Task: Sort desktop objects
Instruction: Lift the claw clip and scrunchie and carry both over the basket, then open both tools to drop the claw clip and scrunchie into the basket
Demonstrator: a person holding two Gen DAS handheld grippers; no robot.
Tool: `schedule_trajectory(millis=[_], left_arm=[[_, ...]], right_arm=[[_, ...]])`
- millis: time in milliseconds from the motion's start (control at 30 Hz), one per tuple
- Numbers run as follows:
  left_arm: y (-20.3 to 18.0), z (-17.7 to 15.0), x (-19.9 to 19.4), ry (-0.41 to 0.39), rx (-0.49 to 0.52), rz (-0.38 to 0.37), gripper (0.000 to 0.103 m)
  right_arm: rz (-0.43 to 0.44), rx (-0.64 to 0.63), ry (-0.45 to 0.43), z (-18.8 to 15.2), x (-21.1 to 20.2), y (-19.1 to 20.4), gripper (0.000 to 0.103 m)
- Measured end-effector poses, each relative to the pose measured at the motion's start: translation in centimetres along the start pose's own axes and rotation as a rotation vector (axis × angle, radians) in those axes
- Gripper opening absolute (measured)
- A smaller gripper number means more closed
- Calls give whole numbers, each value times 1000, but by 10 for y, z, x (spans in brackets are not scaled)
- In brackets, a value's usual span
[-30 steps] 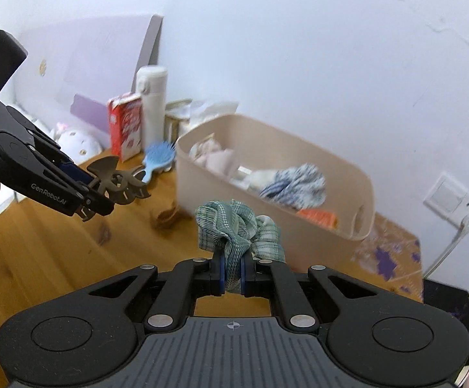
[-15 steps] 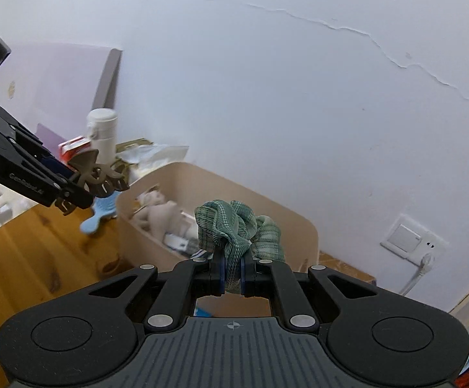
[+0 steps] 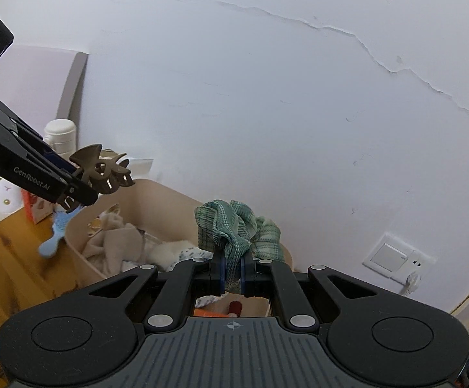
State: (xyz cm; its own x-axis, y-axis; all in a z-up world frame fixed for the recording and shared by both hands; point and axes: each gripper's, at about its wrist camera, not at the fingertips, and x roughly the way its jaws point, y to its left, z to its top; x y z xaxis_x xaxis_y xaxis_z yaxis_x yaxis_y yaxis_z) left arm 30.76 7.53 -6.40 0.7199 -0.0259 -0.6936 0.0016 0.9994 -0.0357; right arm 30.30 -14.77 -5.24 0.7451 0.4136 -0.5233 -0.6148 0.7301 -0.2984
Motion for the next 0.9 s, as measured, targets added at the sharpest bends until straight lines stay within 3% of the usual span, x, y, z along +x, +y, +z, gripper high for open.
schedule_trajectory(millis=[200,467,800,900], left_arm=[[0,5,27,14,-23,-1,36],[0,-2,64,99,-62,11,36],[-8,-13,100,268,-9,-16,36],[-11,-16,105,272,19,-1,36]], right_arm=[[-4,22,32,4,32,-5,9],[10,50,128,-10,74,-1,9],[60,162,234,-32,107,3,9],[75,183,269,-36,114,6,10]])
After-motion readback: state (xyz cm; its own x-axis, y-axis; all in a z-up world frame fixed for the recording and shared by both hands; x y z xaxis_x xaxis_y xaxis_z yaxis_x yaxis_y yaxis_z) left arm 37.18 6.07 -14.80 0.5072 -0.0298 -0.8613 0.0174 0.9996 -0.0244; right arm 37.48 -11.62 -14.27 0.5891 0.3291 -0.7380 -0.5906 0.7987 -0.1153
